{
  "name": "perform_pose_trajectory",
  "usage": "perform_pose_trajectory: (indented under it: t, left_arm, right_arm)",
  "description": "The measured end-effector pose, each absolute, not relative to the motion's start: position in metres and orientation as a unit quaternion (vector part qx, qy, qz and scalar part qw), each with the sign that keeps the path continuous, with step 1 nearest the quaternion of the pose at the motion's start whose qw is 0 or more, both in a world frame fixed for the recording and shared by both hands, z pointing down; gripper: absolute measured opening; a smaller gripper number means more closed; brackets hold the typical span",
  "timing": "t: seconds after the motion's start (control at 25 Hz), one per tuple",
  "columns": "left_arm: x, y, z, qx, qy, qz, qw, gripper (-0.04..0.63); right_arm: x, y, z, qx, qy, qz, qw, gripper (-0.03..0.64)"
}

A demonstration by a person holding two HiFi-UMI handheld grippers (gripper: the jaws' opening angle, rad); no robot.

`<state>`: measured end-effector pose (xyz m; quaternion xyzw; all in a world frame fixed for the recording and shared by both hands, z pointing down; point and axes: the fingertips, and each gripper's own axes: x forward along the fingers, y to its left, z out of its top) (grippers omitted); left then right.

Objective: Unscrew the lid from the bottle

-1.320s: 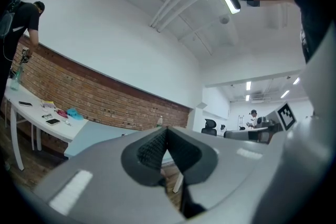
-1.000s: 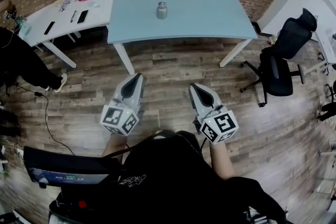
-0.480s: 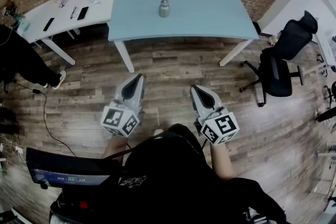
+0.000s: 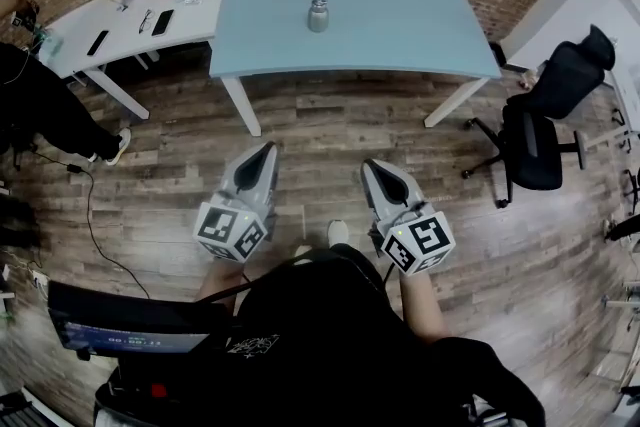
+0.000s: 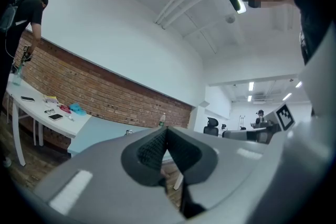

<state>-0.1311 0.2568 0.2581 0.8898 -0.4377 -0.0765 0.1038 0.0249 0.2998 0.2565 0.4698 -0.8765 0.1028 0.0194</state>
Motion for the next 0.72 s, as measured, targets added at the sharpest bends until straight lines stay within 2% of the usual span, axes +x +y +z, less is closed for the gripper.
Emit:
perform_pose_trajectory:
  t: [0.72]
  left_arm:
    - [-0.098,0.217,0.254,0.883,-0.454,-0.068,0.094,0.0]
  right_arm:
    - [0.056,0.252,0.261,0.449,-0.887,0.109,0.012,0.002]
